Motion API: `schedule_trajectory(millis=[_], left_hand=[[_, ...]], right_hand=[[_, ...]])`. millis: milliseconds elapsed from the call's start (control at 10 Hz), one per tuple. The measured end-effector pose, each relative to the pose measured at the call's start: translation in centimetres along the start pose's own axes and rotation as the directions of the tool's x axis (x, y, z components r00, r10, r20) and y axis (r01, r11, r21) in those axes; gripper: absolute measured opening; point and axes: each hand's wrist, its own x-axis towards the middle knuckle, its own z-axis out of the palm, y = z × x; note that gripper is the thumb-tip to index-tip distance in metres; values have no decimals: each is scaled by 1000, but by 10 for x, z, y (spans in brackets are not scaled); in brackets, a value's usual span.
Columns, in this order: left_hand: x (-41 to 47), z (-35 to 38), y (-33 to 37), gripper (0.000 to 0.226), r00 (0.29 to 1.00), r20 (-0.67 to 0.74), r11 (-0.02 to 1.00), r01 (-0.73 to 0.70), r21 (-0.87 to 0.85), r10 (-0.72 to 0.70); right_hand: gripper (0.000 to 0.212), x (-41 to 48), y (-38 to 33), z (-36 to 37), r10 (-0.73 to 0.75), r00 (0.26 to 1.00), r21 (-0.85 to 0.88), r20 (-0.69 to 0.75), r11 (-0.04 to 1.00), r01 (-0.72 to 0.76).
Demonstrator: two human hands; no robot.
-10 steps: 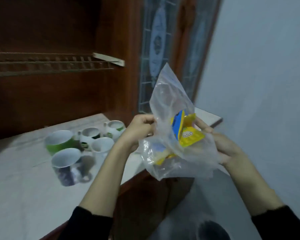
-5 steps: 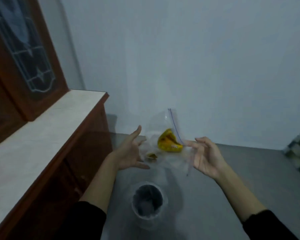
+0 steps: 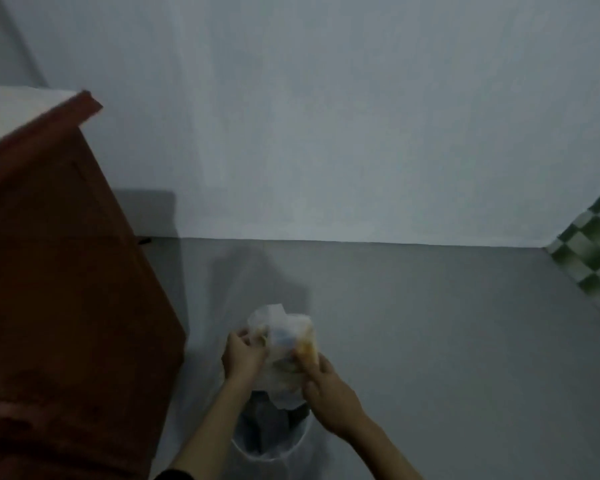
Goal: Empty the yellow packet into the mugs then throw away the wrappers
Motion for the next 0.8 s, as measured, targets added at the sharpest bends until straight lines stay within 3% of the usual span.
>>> schedule_trajectory(millis=[100,200,300,400,500,600,700,800], left_hand=[[53,24,-76,38,994,80,981,-90,173,78],[114,48,-152,49,980,196,934,-80,348,11],[168,69,-221,63,958,260,855,-33,518,-121],[193,76,-273,67,938,318,758,-106,644,-138],[200,74,-289,67,971,231,574,-221,789,58],[178,63,-266,66,956,256,459,-294,838,146],[161,47,-224,65,954,252,340,-295,893,164],[128,23,-162,53,959,266,314,-284,906,100]], right_hand=[[61,53,51,83,80,996,-208,35,975,-72],[56,102,100,160,177,981,-269,80,952,-149],[55,145,140,222,212,964,-393,162,910,-134],[44,175,161,262,244,952,-504,183,855,-122],[42,193,172,281,222,956,-582,190,810,-72],[40,193,161,275,297,949,-535,110,822,-195],[34,182,132,240,193,981,-460,30,874,-158],[35,155,84,185,203,979,-439,-5,879,-185]])
